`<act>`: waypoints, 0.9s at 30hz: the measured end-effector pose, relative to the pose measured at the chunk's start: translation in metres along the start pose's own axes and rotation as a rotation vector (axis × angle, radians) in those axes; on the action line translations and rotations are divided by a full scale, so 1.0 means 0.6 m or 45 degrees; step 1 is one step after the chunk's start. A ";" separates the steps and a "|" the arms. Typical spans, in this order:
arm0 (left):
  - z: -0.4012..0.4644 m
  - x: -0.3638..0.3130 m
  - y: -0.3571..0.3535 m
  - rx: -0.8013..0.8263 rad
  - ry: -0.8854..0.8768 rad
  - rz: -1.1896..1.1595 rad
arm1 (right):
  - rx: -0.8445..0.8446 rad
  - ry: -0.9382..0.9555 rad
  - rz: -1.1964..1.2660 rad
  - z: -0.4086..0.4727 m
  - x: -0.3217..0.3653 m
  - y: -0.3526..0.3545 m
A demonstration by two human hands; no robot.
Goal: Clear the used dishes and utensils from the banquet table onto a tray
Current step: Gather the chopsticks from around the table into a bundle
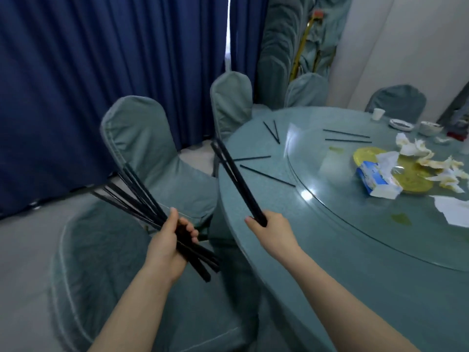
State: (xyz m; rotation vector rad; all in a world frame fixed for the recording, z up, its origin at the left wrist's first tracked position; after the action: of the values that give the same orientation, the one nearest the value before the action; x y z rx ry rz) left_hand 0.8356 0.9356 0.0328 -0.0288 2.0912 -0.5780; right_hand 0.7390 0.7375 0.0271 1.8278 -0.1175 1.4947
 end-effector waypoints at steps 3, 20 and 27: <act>-0.014 -0.063 0.077 -0.090 -0.100 -0.103 | 0.158 0.155 -0.046 -0.003 0.122 -0.096; -0.025 -0.302 0.573 -0.382 -0.245 -0.384 | 0.516 0.615 -0.547 -0.132 0.465 -0.688; 0.077 -0.356 0.637 -0.426 -0.178 -0.436 | 0.510 0.751 -0.715 -0.071 0.500 -0.795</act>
State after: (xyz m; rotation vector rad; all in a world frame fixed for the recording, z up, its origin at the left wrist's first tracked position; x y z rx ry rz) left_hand 1.0696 1.3087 0.0230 -0.6110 2.0357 -0.4055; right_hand 1.0410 1.2144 0.0569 1.4396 0.9574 1.6286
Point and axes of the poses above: each hand's wrist, its own z-axis towards the middle knuckle, its own y-axis out of the back of the hand, x = y × z, the point moved 4 cm from there along z, towards the middle knuckle, and after that the axes turned 8 degrees about z, right-handed, at the moved point
